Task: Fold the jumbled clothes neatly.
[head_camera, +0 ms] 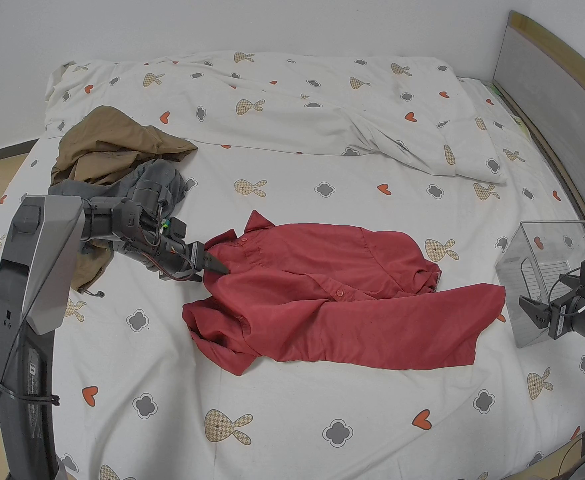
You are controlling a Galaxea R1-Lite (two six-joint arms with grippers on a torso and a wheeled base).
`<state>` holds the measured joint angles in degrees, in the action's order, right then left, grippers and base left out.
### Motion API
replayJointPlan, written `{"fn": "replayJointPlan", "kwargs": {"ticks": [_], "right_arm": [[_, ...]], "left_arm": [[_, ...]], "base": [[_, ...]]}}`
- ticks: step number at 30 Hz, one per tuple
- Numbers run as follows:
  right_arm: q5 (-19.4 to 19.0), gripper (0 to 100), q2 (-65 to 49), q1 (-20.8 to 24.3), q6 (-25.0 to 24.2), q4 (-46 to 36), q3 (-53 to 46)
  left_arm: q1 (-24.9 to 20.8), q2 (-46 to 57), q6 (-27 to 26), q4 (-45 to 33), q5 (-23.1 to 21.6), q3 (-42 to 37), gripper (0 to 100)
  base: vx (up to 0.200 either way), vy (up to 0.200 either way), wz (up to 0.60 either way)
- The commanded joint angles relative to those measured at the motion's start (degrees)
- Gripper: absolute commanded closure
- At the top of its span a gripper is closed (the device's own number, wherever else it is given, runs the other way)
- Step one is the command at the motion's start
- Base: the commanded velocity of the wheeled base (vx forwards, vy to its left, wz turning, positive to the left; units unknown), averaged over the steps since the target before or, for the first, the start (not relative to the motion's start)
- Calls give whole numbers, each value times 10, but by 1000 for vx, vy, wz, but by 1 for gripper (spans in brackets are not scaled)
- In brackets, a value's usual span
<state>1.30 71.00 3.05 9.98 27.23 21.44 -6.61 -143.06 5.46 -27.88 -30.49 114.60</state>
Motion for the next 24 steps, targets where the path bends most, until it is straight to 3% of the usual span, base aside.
{"fn": "replayJointPlan", "kwargs": {"ticks": [1, 10, 15, 21, 24], "right_arm": [[0, 0, 1, 0, 0, 0, 0], [1, 0, 2, 28, -1, 0, -2], [1, 0, 2, 28, -1, 0, -2], [0, 0, 2, 38, -9, -1, -8], [-16, 0, 10, 97, -91, -6, -15]], "left_arm": [[-7, -27, 0, -2, 0, 0, 100], [2, 72, 2, -5, -5, 0, 100], [-1, 153, 0, -5, -32, -7, 100], [-20, 258, -5, -5, -27, -125, 100], [-33, 306, -10, -2, 19, -207, 100]], "base": [[0, 0, 0], [0, 0, 0], [0, 0, 0], [0, 0, 0], [0, 0, 0]]}}
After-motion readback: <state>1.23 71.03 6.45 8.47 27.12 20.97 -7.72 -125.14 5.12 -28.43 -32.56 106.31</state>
